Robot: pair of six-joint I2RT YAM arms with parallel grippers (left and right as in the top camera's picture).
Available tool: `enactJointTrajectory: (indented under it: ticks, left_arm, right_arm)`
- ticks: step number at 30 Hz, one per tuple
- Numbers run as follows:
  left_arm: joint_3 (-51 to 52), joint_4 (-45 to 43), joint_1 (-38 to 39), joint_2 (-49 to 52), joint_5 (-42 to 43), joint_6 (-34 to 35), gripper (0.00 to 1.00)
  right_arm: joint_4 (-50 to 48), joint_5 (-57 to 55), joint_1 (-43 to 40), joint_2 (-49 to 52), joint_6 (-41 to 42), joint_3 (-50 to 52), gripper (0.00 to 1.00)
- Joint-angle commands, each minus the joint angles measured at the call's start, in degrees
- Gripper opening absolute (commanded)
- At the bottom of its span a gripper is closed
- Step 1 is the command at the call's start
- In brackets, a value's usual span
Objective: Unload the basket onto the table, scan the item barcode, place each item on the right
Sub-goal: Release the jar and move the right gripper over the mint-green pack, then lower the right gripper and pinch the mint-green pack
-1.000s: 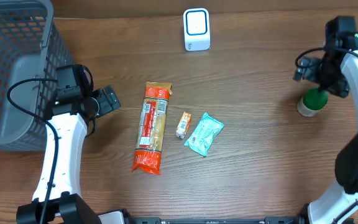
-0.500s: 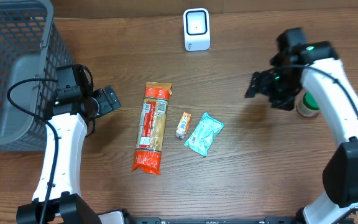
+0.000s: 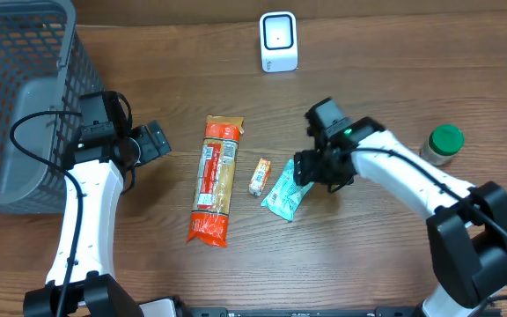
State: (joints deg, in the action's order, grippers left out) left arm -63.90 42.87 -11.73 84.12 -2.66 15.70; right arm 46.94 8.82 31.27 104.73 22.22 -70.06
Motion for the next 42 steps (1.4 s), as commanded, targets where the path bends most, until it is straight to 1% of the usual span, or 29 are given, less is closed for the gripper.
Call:
enactJointTrajectory:
  ticks: [1, 5, 16, 17, 24, 27, 31, 37, 42]
  left_arm:
    - [-0.3, 0.0, 0.1, -1.0, -0.5, -0.9, 1.00]
    - [-0.3, 0.0, 0.1, -1.0, -0.5, -0.9, 1.00]
    - [-0.3, 0.0, 0.1, -1.0, -0.5, -0.9, 1.00]
    - [-0.3, 0.0, 0.1, -1.0, -0.5, -0.9, 1.00]
    - [-0.3, 0.0, 0.1, -1.0, -0.5, -0.9, 1.00]
    - [-0.3, 0.0, 0.1, -1.0, -0.5, -0.9, 1.00]
    - [-0.3, 0.0, 0.1, -1.0, -0.5, -0.9, 1.00]
    - [-0.3, 0.0, 0.1, -1.0, -0.5, -0.9, 1.00]
    - [-0.3, 0.0, 0.1, -1.0, -0.5, -0.9, 1.00]
  right_arm:
    - [-2.9, -9.6, 2.7, -0.1, 0.1, 2.6, 0.79]
    - [-4.9, -11.8, 3.5, -0.1, 0.1, 4.1, 0.79]
    - [0.2, -11.7, -1.1, -0.1, 0.3, 4.1, 0.80]
    - [0.4, -11.1, -1.1, -0.1, 0.3, 4.1, 0.82]
    - [-3.4, -2.5, -1.0, -0.1, 0.3, 4.1, 0.82]
    - [-5.3, -1.2, -1.0, -0.1, 0.2, 4.1, 0.83]
    - [-6.0, -1.1, -1.0, -0.1, -2.9, 4.1, 0.83]
    - [-6.4, -1.6, -0.5, -0.1, -3.0, 4.5, 0.83]
    - [-7.8, -6.5, -0.4, -0.1, -2.9, 7.1, 0.84]
